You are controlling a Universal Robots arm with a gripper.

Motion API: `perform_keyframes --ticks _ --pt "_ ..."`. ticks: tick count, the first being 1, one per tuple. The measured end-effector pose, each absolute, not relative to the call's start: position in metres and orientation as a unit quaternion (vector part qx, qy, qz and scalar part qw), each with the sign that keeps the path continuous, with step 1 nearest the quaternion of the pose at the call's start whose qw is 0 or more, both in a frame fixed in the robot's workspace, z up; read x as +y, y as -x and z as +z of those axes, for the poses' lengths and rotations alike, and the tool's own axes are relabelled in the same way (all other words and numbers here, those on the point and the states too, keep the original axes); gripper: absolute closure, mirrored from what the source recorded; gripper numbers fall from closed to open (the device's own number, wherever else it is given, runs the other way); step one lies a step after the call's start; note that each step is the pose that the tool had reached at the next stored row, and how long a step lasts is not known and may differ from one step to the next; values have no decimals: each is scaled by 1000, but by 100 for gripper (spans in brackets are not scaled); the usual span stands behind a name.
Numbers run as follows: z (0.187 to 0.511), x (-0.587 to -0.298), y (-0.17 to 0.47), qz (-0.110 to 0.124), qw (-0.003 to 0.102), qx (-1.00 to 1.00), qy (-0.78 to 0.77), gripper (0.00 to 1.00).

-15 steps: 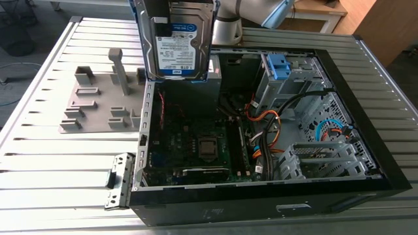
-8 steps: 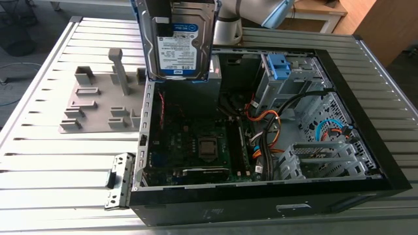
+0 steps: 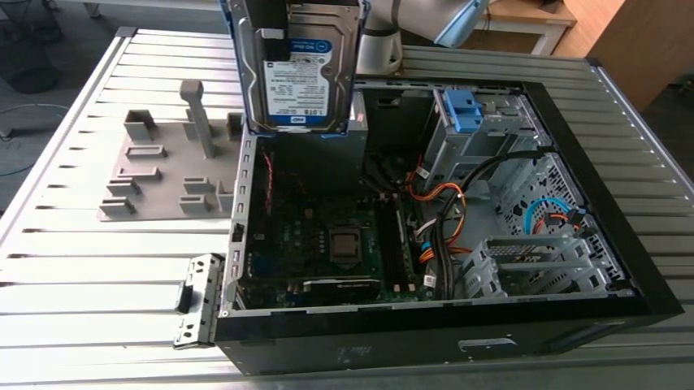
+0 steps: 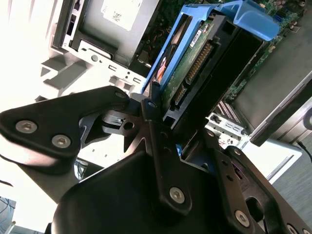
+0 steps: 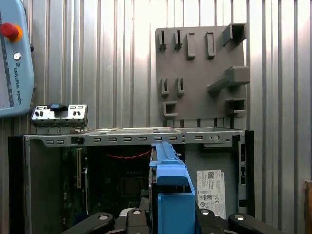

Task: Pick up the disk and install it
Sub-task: 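Pick up the disk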

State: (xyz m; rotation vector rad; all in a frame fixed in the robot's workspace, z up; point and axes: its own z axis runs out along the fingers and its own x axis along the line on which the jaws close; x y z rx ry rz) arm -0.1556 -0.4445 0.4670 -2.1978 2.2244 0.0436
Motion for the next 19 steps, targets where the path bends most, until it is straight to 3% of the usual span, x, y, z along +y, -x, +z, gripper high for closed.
perform_keyframes --ticks 19 --pt "467 -445 151 14 7 711 703 64"
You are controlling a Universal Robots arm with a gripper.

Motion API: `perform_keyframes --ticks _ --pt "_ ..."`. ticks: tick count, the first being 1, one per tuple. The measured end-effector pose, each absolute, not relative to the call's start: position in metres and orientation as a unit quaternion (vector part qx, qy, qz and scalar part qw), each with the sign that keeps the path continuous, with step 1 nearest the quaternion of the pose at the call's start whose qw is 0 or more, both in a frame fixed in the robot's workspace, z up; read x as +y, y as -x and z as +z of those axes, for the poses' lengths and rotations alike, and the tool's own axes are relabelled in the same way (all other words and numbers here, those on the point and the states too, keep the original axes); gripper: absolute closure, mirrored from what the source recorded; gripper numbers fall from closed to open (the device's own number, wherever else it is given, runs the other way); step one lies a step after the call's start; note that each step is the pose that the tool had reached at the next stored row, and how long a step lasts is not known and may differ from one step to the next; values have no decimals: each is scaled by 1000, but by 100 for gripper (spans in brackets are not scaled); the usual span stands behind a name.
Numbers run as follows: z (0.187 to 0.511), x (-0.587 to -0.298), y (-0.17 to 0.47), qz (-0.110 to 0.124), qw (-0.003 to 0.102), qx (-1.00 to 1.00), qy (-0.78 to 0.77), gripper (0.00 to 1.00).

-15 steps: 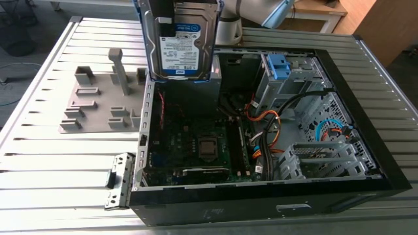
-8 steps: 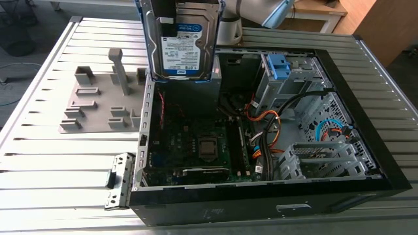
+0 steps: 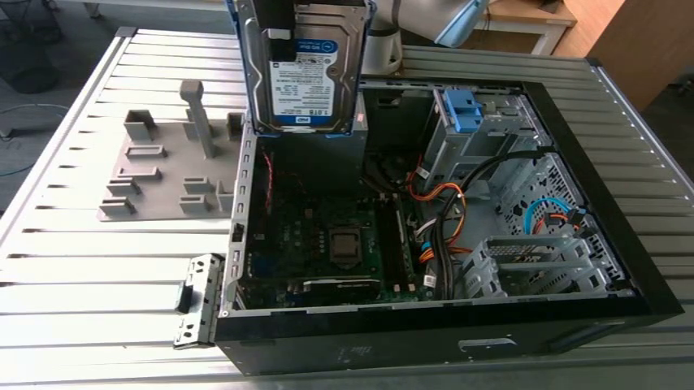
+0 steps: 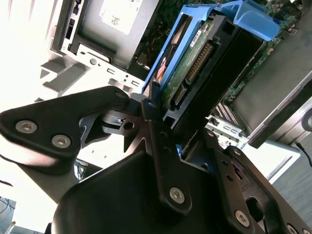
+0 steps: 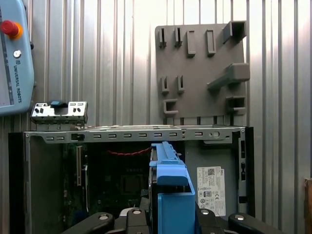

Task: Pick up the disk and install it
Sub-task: 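Pick up the disk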

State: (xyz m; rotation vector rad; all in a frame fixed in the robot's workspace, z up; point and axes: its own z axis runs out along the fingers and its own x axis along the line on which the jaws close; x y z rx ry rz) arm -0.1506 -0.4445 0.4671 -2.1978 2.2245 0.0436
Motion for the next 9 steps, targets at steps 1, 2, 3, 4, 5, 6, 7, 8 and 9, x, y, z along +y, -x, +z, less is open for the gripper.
perform_keyframes --ticks 1,2,3,4,5,6,7,8,9 --pt "467 -445 150 14 7 711 703 64" --pt "467 -445 150 14 7 711 703 64" --pt "467 -445 150 14 7 711 703 64" --pt "467 -445 150 14 7 711 703 64" --pt "467 -445 149 14 7 711 703 64" --pt "467 -445 149 14 7 711 703 64" --pt "467 -445 149 14 7 711 703 64" --pt "467 -445 149 14 7 711 703 64" --pt "467 -445 148 14 7 711 703 64"
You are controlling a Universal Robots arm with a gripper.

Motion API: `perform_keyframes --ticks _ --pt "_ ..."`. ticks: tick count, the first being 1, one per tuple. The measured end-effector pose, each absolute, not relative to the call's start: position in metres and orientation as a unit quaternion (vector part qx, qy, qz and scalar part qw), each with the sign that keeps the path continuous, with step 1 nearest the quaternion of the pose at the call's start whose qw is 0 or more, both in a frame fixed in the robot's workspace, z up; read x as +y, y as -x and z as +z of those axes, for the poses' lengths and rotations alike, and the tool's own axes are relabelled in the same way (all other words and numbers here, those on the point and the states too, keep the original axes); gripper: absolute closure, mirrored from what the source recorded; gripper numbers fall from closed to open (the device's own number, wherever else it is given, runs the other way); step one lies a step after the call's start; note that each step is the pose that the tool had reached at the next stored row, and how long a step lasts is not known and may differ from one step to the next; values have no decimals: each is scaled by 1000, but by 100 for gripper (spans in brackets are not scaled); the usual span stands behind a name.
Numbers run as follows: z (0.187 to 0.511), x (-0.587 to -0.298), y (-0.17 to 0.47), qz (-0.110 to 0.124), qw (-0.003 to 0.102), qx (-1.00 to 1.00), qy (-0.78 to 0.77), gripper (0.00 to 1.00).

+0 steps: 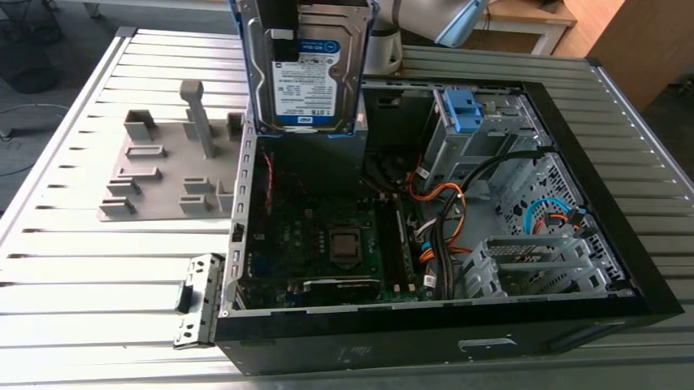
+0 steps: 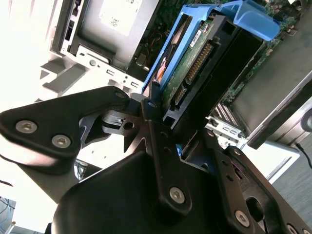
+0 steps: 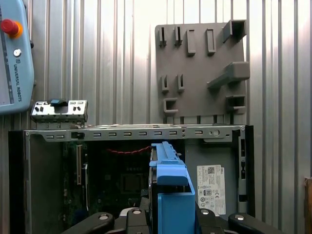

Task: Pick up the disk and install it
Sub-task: 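Pick up the disk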

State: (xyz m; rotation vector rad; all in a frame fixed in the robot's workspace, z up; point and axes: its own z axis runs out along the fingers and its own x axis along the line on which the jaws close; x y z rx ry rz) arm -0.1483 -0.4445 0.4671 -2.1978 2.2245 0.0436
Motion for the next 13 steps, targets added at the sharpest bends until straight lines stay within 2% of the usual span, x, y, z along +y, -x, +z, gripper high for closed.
perform_keyframes --ticks 13 --pt "467 -445 143 14 7 711 703 64"
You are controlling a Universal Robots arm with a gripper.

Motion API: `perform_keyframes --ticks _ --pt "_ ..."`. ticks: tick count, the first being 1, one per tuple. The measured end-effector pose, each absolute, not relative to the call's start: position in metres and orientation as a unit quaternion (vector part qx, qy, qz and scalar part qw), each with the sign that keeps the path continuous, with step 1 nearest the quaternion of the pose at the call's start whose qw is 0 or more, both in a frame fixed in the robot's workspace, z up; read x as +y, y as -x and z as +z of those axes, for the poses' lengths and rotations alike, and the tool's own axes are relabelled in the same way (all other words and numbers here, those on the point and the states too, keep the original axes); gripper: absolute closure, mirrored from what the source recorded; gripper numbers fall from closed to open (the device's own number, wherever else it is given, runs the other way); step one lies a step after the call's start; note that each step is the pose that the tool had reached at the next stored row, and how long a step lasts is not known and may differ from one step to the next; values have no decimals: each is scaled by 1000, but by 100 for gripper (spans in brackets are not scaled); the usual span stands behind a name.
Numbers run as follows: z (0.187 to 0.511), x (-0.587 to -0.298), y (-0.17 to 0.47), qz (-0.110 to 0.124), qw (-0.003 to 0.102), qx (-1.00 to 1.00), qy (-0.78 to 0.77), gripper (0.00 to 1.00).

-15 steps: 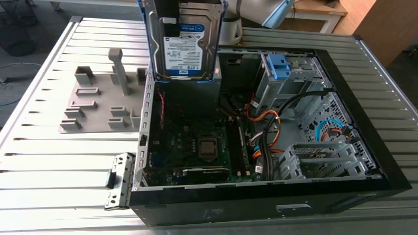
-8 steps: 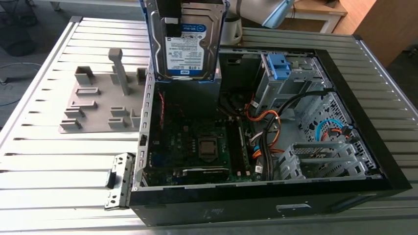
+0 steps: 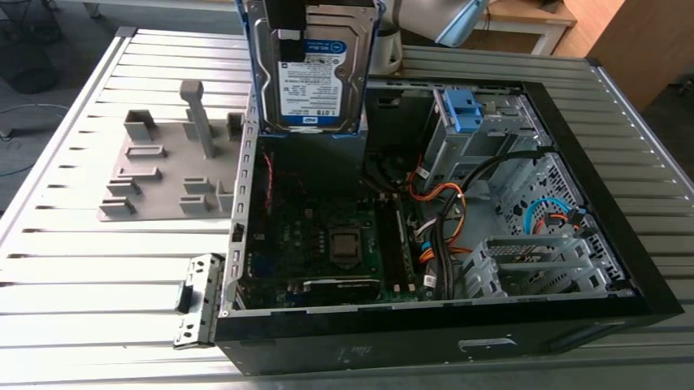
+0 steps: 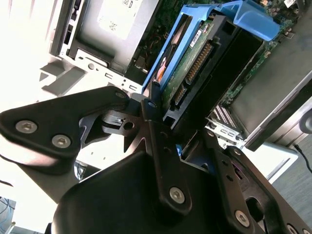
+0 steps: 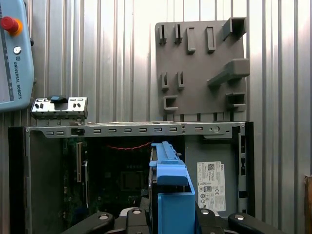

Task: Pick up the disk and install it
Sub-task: 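Pick up the disk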

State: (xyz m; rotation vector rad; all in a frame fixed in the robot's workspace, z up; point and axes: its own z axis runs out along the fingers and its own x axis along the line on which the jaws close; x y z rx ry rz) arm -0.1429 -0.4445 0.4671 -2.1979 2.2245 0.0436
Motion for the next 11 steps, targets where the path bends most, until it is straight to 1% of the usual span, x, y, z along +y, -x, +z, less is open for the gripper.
perform_keyframes --ticks 11 --pt "467 -445 139 14 7 711 703 64"
